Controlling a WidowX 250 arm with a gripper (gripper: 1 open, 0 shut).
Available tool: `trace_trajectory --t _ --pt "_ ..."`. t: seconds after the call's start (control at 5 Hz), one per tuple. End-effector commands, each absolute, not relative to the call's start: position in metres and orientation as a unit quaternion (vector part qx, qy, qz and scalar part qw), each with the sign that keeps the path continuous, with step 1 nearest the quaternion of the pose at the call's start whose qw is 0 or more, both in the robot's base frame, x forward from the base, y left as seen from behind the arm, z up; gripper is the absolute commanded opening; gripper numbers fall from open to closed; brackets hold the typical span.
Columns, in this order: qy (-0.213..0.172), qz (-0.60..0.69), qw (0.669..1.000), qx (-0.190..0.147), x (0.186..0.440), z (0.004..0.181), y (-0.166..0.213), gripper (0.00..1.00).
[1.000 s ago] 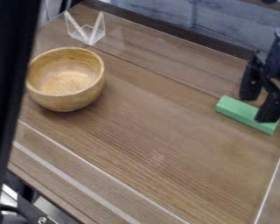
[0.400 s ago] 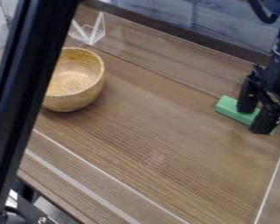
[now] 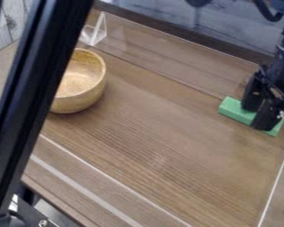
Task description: Put green object into wooden bowl
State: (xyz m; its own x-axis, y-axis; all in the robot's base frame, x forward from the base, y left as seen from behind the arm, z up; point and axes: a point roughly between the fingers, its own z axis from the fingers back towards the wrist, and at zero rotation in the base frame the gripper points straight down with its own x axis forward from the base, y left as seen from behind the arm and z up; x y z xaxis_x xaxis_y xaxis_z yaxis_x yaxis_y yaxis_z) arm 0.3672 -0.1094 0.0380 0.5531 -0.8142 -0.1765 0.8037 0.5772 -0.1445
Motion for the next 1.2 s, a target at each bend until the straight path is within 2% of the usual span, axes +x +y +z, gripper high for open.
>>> trace_trajectory --t 0.0,0.2,0.6,0.8,1.0 --pt "0.102 -0.474 0.875 -0.023 0.373 0.044 -0.106 1.00" --pt "0.106 -0.485 0.868 -0.026 0.373 0.043 -0.108 1.00" --pt "0.116 -0.510 0.852 -0.031 0.374 0.028 -0.118 1.00" --pt "0.113 -0.510 0.852 -0.037 0.375 0.032 -0.110 0.00" --pt "0.113 -0.509 0.852 -0.042 0.374 0.034 -0.101 0.00"
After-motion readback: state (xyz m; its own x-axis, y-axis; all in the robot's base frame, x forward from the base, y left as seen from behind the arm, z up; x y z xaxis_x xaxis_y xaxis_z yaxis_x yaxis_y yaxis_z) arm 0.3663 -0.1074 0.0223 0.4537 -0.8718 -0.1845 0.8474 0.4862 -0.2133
